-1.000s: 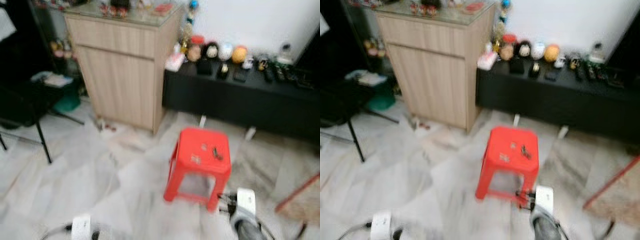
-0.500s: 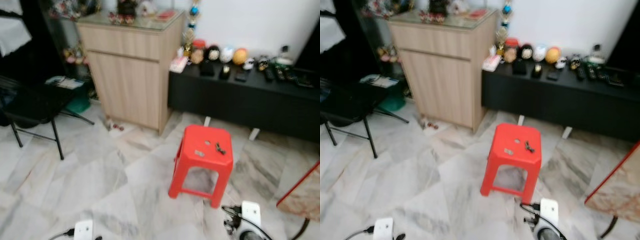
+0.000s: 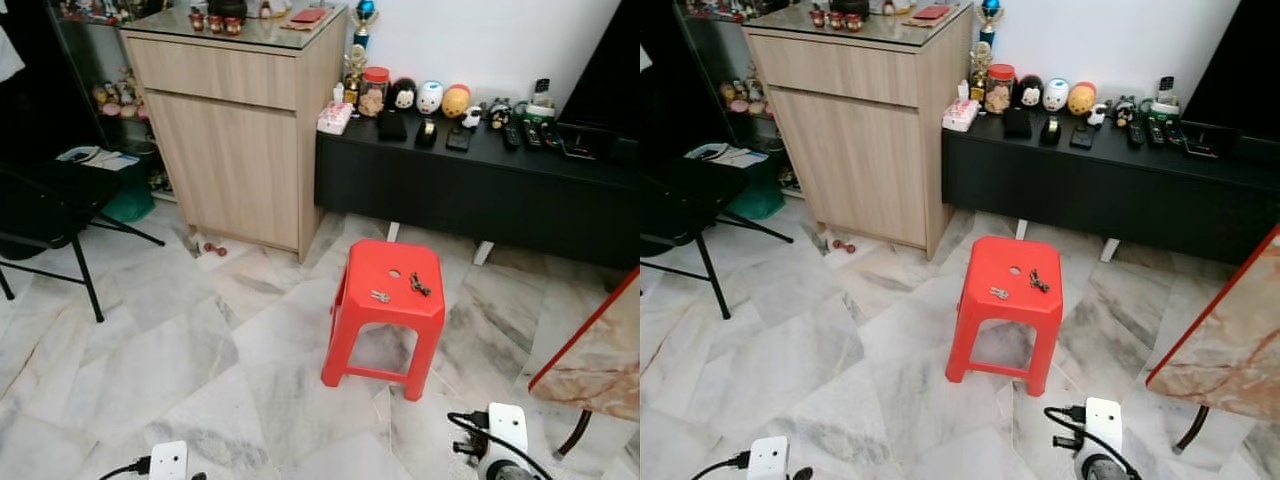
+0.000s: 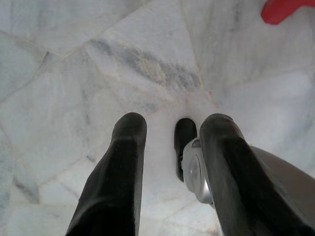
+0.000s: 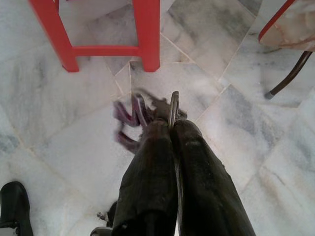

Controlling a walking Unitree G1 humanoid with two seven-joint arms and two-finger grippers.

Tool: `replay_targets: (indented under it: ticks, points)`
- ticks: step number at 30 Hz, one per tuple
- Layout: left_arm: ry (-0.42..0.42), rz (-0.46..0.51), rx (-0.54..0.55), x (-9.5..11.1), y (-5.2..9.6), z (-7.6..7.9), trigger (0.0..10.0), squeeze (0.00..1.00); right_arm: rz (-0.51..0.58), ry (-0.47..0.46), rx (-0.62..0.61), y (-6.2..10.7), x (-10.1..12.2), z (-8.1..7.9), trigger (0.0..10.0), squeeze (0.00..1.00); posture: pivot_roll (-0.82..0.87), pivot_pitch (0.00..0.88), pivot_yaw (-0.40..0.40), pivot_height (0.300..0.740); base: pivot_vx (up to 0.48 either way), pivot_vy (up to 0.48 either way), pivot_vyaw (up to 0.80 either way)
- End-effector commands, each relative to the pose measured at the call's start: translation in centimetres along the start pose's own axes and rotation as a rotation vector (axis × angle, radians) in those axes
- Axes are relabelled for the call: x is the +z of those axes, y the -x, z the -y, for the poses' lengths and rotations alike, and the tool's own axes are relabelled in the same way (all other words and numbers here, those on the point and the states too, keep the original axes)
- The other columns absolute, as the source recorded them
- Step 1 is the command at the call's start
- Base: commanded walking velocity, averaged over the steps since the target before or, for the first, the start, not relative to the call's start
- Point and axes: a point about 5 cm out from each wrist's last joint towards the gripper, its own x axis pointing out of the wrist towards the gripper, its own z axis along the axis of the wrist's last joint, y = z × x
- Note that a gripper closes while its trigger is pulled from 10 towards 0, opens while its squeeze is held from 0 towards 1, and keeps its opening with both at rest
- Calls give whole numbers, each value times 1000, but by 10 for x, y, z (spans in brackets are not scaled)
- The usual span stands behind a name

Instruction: Hang keys on a hook

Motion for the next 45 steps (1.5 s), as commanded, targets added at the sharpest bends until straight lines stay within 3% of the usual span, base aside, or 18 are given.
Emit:
replay_targets:
  ticks: [1,13,25,28,45]
  points:
    - [-13,-32,-1,-9,2,-3,10000,0,-6,6,-3,1,-2,3,10000,0,-4,0,-53,740,0,0,0]
    - [-19,-8,-6,-5,2,-2,10000,0,-15,-7,-6,2,-4,10,10000,0,-5,0,-47,740,0,0,0]
    - [-39,23,-14,3,0,0,10000,0,-9,22,34,-4,13,-13,10000,0,5,0,-53,740,0,0,-356]
    - [-44,33,-17,5,-1,1,10000,0,-2,20,41,-5,16,-18,10000,0,4,0,-51,740,0,-319,0]
    - [-48,79,-28,20,-4,8,10000,0,-3,12,44,-5,15,-16,10000,0,-5,0,-57,740,0,-321,0]
